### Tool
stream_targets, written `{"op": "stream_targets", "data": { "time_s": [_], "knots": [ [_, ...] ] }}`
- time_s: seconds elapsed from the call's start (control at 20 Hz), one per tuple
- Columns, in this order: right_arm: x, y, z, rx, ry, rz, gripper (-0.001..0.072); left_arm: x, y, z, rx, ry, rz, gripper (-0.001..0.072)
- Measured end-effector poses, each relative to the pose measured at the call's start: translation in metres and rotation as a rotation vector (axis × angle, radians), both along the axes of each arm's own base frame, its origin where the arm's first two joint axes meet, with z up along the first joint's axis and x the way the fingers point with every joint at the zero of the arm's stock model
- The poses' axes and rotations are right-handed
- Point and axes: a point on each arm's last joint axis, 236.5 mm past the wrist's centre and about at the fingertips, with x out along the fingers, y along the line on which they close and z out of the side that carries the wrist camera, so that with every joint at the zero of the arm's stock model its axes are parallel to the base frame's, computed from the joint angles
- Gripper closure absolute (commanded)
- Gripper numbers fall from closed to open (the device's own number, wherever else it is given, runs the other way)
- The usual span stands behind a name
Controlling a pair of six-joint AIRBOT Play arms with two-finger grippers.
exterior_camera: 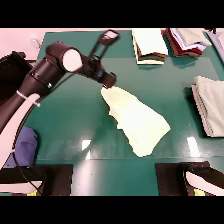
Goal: Fold the shirts.
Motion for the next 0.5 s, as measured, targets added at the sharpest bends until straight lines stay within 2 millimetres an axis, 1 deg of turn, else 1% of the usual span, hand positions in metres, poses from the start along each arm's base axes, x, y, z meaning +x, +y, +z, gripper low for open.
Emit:
{"op": "stream_targets", "data": {
  "time_s": [0.1,0.2,0.35,0.4,0.5],
  "knots": [
    [0.001,0.0,-0.008,-0.003,0.021,0.001,0.0696,0.024,0.03,-0.02,-0.041,0.077,0.111,0.0169],
    [0.002,0.0,-0.018,-0.006,0.044,0.001,0.0696,0.042,0.052,-0.05,-0.077,0.167,0.197,0.017],
    [0.004,0.0,-0.037,-0.011,0.09,0.002,0.0696,0.056,0.063,-0.103,-0.112,0.298,0.274,0.0169],
    [0.005,0.001,-0.043,-0.012,0.104,0.002,0.0696,0.059,0.062,-0.118,-0.127,0.331,0.289,0.0169],
    [0.006,0.001,-0.057,-0.015,0.136,0.002,0.0696,0.062,0.051,-0.146,-0.174,0.402,0.31,0.0169]
  ]
}}
